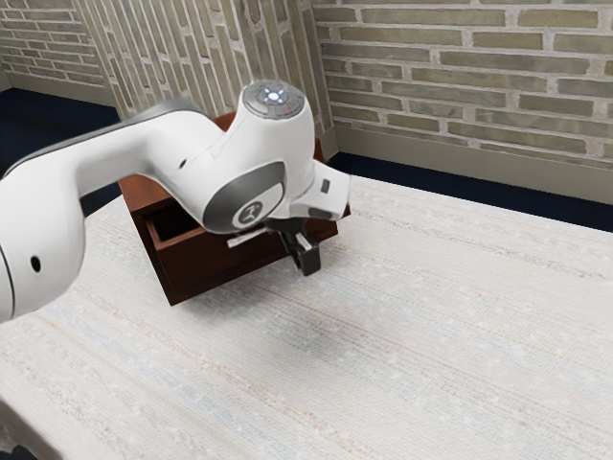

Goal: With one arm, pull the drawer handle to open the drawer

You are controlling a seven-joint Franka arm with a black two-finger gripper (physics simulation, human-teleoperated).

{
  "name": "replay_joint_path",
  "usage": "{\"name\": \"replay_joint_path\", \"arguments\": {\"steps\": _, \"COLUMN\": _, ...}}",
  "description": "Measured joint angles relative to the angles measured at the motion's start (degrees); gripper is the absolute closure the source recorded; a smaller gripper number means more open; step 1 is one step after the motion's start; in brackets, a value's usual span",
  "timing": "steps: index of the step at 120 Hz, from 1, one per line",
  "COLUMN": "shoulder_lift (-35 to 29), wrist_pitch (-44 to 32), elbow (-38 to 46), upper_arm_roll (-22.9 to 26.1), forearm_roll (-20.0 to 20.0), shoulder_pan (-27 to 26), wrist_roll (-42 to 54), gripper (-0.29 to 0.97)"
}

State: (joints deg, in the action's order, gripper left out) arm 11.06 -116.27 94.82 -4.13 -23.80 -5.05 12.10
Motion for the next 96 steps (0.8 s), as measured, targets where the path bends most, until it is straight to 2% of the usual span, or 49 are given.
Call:
{"name": "replay_joint_path", "arguments": {"steps": 31, "shoulder_lift": -0.8, "wrist_pitch": -0.1, "elbow": 1.5, "upper_arm_roll": 0.0, "forearm_roll": 0.1, "shoulder_pan": -1.2, "wrist_roll": -0.8, "gripper": 0.0}}
{"name": "replay_joint_path", "arguments": {"steps": 52, "shoulder_lift": -2.3, "wrist_pitch": 0.0, "elbow": 2.7, "upper_arm_roll": 0.0, "forearm_roll": 0.2, "shoulder_pan": -2.4, "wrist_roll": -1.4, "gripper": 0.06}}
{"name": "replay_joint_path", "arguments": {"steps": 96, "shoulder_lift": -5.4, "wrist_pitch": -0.1, "elbow": 6.9, "upper_arm_roll": 0.0, "forearm_roll": 0.2, "shoulder_pan": -4.5, "wrist_roll": -2.9, "gripper": 0.01}}
